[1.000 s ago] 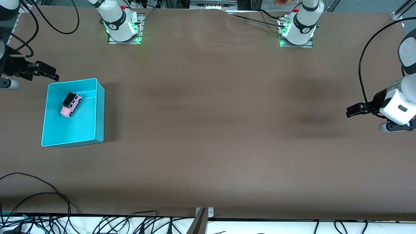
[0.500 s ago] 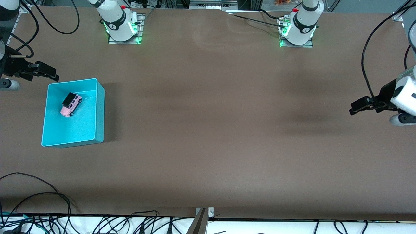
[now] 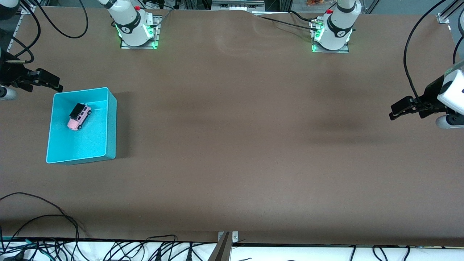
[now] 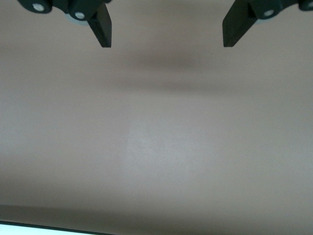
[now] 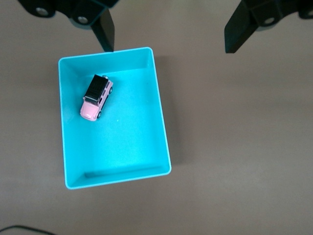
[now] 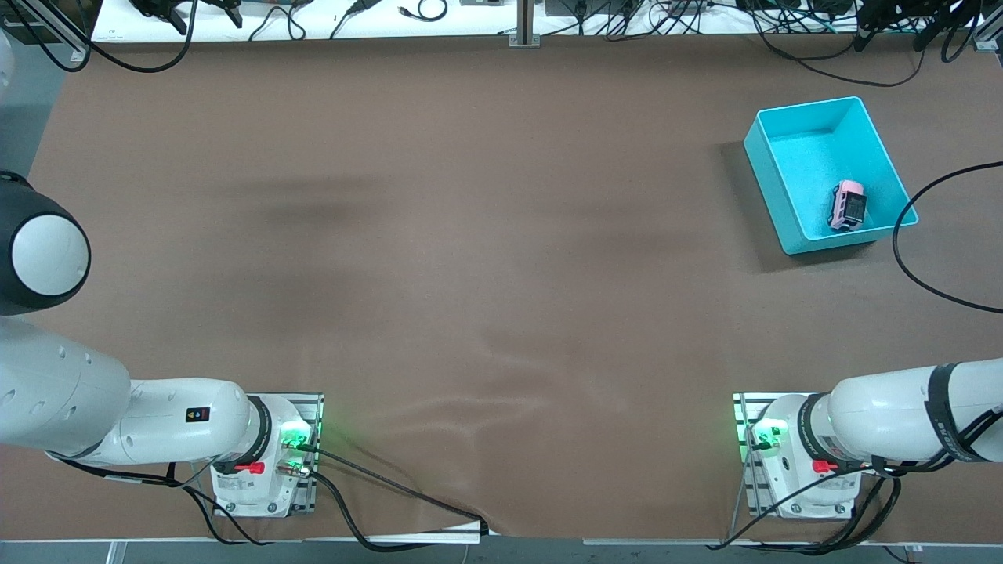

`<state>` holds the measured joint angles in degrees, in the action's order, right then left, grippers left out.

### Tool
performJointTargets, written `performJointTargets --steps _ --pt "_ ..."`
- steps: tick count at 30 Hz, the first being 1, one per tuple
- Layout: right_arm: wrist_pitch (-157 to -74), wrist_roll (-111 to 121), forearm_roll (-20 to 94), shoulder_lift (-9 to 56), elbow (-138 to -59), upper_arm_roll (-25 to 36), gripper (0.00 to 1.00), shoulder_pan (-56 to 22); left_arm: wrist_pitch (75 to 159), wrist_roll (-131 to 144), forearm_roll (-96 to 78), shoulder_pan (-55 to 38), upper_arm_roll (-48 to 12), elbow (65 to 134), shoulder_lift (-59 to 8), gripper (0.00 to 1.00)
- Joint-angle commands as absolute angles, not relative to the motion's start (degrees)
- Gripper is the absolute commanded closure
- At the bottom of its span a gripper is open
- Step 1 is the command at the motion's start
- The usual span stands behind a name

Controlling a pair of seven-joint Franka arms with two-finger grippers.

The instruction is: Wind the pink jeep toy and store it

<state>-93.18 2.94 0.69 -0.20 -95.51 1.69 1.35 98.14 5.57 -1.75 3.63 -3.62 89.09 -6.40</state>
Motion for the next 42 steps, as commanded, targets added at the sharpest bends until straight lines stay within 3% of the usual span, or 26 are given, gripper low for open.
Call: performJointTargets --steps 1,42 --pt "-92.64 3.6 0.35 1.49 -92.64 1.93 0.0 0.88 98.0 5.1 -1.76 4.31 -3.87 90.79 -4.22 0.0" --pt "-92.02 3.52 1.05 1.23 -92.37 2.11 0.0 0.53 98.17 -3.68 2.9 3.95 -3.96 88.68 -5.54 0.0"
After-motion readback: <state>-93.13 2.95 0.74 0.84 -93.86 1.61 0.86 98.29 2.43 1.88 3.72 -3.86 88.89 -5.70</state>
